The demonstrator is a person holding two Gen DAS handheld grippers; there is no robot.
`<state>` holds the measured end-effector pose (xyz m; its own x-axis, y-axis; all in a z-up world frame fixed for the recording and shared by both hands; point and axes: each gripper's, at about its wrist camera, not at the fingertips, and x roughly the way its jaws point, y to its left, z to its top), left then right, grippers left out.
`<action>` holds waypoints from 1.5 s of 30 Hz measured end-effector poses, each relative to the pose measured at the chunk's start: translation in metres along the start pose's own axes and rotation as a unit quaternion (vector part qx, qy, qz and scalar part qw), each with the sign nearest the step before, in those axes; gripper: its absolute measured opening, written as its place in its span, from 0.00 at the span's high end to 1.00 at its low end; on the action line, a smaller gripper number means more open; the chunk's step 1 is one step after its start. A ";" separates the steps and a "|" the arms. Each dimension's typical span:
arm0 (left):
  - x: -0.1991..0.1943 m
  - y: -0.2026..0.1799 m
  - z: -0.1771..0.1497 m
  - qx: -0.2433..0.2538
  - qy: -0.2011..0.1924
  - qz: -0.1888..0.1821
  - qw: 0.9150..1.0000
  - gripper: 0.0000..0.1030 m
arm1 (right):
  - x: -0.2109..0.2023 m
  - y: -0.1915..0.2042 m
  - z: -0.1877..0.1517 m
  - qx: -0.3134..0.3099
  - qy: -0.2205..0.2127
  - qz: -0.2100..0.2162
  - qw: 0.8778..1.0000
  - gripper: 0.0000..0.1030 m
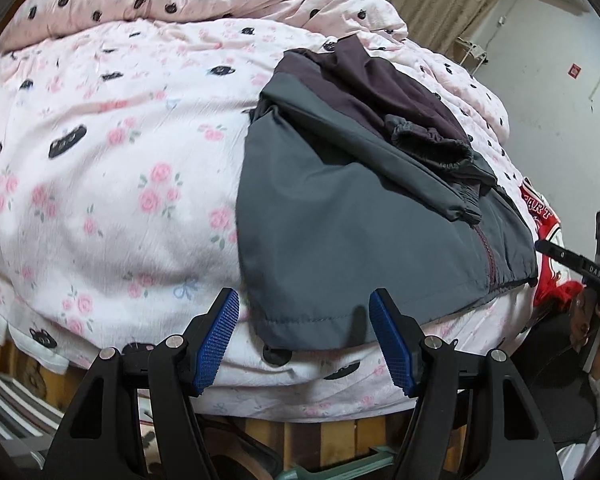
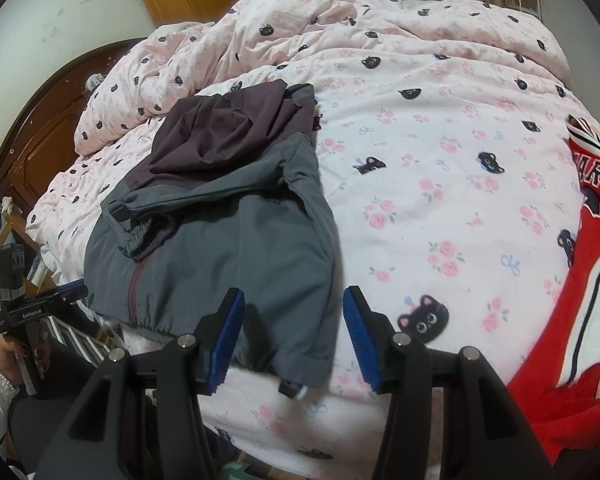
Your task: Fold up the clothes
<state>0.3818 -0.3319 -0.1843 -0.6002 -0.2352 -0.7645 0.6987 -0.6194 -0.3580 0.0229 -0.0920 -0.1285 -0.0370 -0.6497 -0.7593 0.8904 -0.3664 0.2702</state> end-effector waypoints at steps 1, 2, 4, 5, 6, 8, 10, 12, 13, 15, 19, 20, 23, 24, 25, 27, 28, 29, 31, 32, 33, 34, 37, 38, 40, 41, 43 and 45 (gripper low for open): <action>0.000 0.002 -0.001 -0.007 0.002 -0.002 1.000 0.39 | -0.001 -0.002 -0.001 0.001 0.001 0.000 1.000 0.49; 0.001 0.005 -0.002 -0.014 0.005 -0.005 1.000 0.39 | -0.002 -0.003 -0.002 0.003 0.001 0.000 1.000 0.49; 0.002 0.009 -0.004 -0.028 0.009 -0.010 1.000 0.39 | -0.004 -0.006 -0.004 0.005 0.002 0.000 1.000 0.49; 0.003 0.011 -0.005 -0.032 0.011 -0.010 0.999 0.39 | -0.005 -0.007 -0.005 0.006 0.003 0.000 1.000 0.49; 0.004 0.012 -0.006 -0.035 0.013 -0.010 0.999 0.39 | -0.006 -0.008 -0.006 0.007 0.003 0.001 1.000 0.49; 0.005 0.009 -0.007 -0.028 0.010 -0.003 1.000 0.39 | -0.008 -0.009 -0.007 0.008 0.003 0.001 1.000 0.49; 0.006 0.005 -0.008 -0.015 0.005 0.003 1.000 0.39 | -0.010 -0.009 -0.008 0.008 0.002 0.003 1.000 0.49; 0.008 0.003 -0.008 -0.010 0.003 0.000 1.000 0.39 | -0.011 -0.008 -0.008 0.008 0.000 0.005 1.000 0.49; 0.009 0.003 -0.008 -0.009 0.001 -0.004 1.000 0.39 | -0.012 -0.008 -0.008 0.006 0.000 0.005 1.000 0.49; 0.013 0.003 -0.007 -0.010 0.001 -0.013 1.000 0.39 | -0.013 -0.007 -0.009 0.004 -0.001 0.005 1.000 0.49; 0.021 0.006 -0.006 -0.018 0.007 -0.015 1.000 0.39 | -0.016 -0.005 -0.011 -0.001 -0.004 0.003 1.000 0.49; 0.023 0.007 -0.005 -0.024 0.007 -0.017 1.000 0.39 | -0.017 -0.005 -0.011 -0.002 -0.004 0.002 1.000 0.49; 0.027 0.013 -0.002 -0.040 0.008 -0.024 0.999 0.39 | -0.019 -0.005 -0.012 -0.003 -0.006 0.002 1.000 0.49; 0.028 0.015 -0.001 -0.045 0.008 -0.028 0.999 0.39 | -0.020 -0.006 -0.013 -0.002 -0.006 0.003 1.000 0.49; 0.030 0.017 0.000 -0.050 0.009 -0.033 0.998 0.39 | -0.021 -0.006 -0.014 -0.002 -0.007 0.004 1.000 0.49; 0.033 0.021 0.001 -0.060 0.010 -0.043 0.997 0.39 | -0.022 -0.006 -0.014 -0.003 -0.007 0.004 1.000 0.49; 0.034 0.021 0.001 -0.063 0.009 -0.047 0.997 0.39 | -0.022 -0.006 -0.014 -0.004 -0.007 0.003 1.000 0.49; 0.035 0.022 0.001 -0.066 0.009 -0.050 0.997 0.37 | -0.022 -0.005 -0.015 -0.005 -0.006 0.003 1.000 0.49; 0.035 0.023 0.001 -0.069 0.008 -0.055 0.996 0.37 | -0.022 -0.004 -0.015 -0.007 -0.007 0.002 1.000 0.49; 0.033 0.023 0.001 -0.065 0.007 -0.054 0.996 0.37 | -0.023 -0.004 -0.015 -0.008 -0.007 0.002 1.000 0.49; 0.032 0.022 0.001 -0.060 0.006 -0.052 0.997 0.40 | -0.023 -0.004 -0.015 -0.008 -0.007 0.002 1.000 0.49; 0.030 0.020 0.000 -0.056 0.004 -0.052 0.997 0.43 | -0.023 -0.004 -0.015 -0.008 -0.008 0.002 1.000 0.49; 0.024 0.017 0.000 -0.044 -0.003 -0.053 0.998 0.63 | -0.023 -0.003 -0.015 -0.009 -0.008 0.003 1.000 0.49; 0.022 0.017 0.000 -0.043 -0.005 -0.056 0.997 0.67 | -0.023 -0.003 -0.015 -0.009 -0.007 0.003 1.000 0.49; 0.020 0.016 0.001 -0.043 -0.008 -0.063 0.997 0.72 | -0.022 -0.003 -0.015 -0.008 -0.006 0.004 1.000 0.49; 0.019 0.016 0.001 -0.042 -0.009 -0.066 0.997 0.76 | -0.022 -0.003 -0.015 -0.007 -0.006 0.004 1.000 0.49; 0.016 0.016 0.001 -0.043 -0.012 -0.070 0.997 0.80 | -0.021 -0.004 -0.015 -0.006 -0.005 0.004 1.000 0.49; 0.012 0.016 0.002 -0.044 -0.017 -0.072 0.996 0.83 | -0.021 -0.004 -0.015 -0.005 -0.005 0.004 1.000 0.49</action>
<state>0.3849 -0.3460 -0.1974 -0.7085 -0.1755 -0.6835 0.6352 -0.5807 -0.5092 0.0270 -0.0668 -0.1223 -0.0333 -0.6588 -0.7516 0.8952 -0.3540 0.2707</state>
